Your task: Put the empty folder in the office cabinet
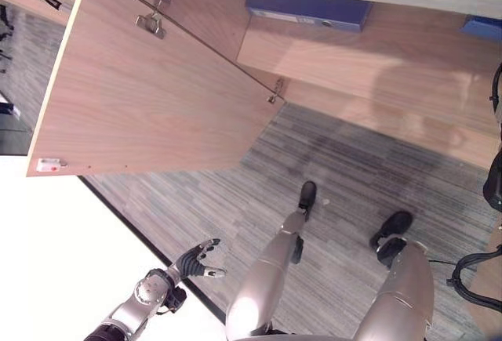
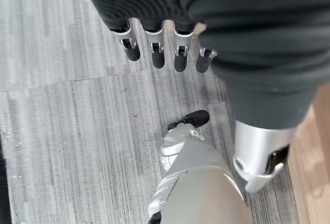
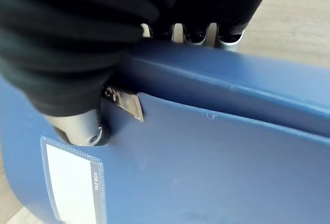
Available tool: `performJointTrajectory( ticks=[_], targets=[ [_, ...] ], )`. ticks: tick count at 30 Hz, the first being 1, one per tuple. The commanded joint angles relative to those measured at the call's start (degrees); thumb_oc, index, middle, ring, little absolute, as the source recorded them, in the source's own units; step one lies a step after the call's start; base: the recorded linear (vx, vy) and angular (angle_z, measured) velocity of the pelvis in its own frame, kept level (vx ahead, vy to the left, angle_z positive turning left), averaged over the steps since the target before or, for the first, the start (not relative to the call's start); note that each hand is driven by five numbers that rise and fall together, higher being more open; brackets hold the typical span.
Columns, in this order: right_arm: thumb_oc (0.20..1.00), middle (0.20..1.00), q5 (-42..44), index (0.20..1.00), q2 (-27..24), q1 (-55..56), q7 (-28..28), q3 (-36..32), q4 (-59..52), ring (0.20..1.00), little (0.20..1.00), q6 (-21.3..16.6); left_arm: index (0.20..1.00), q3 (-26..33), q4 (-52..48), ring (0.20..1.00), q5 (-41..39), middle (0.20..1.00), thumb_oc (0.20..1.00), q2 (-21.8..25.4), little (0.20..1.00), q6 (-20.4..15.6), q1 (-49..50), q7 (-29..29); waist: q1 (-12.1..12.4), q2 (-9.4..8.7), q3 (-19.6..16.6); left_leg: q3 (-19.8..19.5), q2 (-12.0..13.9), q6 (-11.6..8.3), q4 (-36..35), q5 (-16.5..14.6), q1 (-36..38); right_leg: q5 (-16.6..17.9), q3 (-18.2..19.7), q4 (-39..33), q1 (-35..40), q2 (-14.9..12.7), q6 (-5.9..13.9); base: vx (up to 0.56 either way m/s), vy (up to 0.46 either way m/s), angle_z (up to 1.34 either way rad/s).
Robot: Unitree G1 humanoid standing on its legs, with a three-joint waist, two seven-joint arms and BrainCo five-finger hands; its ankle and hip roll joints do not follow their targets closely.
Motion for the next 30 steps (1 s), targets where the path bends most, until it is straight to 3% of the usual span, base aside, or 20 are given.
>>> performJointTrajectory(
  ticks=[1,9,18,19,20,30],
  targets=[
    [0.2,0.2,-9.4,0.2,-10.3,-9.1,4.9,8.7,-5.5,0.2,0.2,4.1,1.0,-1.9,-0.6,1.0,-1.3,1.0,1.0,3.5,1.0,-0.5,-0.4,0.2,2.8,0.3,-0.2,0.4,0.3,0.38,5.2,-8.8,3.4,-5.4,2.3,0.9,5.0,1.9,9.0,-0.01,-0.002,-0.04],
    [0.2,0.2,-11.2,0.2,-8.4,-6.2,4.6,7.2,-4.4,0.2,0.2,5.4,1.0,-1.2,-3.8,1.0,-2.8,1.0,1.0,3.7,1.0,-0.6,0.1,1.1,2.6,1.81,1.7,0.4,-0.1,0.74,5.3,-8.6,1.2,-5.7,3.5,2.9,1.6,1.2,9.29,0.0,-0.001,0.01],
    [0.2,0.2,-10.6,0.2,-7.3,-5.6,4.7,6.7,-4.9,0.2,0.2,5.4,1.0,-0.6,-5.3,1.0,-3.8,1.0,1.0,4.4,1.0,0.0,1.0,1.0,2.1,1.17,2.7,0.6,-0.1,0.79,5.7,-8.8,0.8,-5.5,3.8,2.9,1.4,1.5,9.16,0.0,0.0,-0.02],
    [0.482,0.482,-10.5,0.482,-7.4,-5.5,4.7,6.7,-5.0,0.482,0.482,5.5,1.0,-0.6,-5.4,1.0,-3.8,1.0,1.0,4.5,1.0,0.0,1.0,1.0,2.0,1.09,2.7,0.6,-0.1,0.78,5.7,-8.9,0.9,-5.5,3.8,2.9,1.4,1.6,9.12,0.0,0.0,0.0],
    [1.0,1.0,-10.1,1.0,-7.5,-5.3,4.8,6.7,-4.6,1.0,1.0,5.8,1.0,-0.5,-5.4,1.0,-4.0,1.0,1.0,4.6,1.0,0.2,1.0,0.9,1.9,0.76,2.8,0.5,-0.1,0.73,5.6,-8.9,1.0,-5.4,3.7,2.7,1.6,1.7,9.11,0.0,0.0,0.0],
    [1.0,1.0,-14.0,1.0,-8.5,-5.9,1.1,7.9,2.4,1.0,1.0,10.6,1.0,-1.4,-3.6,1.0,-3.3,1.0,1.0,5.4,1.0,0.6,0.2,1.9,1.6,-1.99,2.7,-0.2,0.5,0.63,4.8,-9.1,2.5,-5.2,2.7,1.2,3.7,2.6,8.72,0.01,-0.007,0.04]
  ],
)
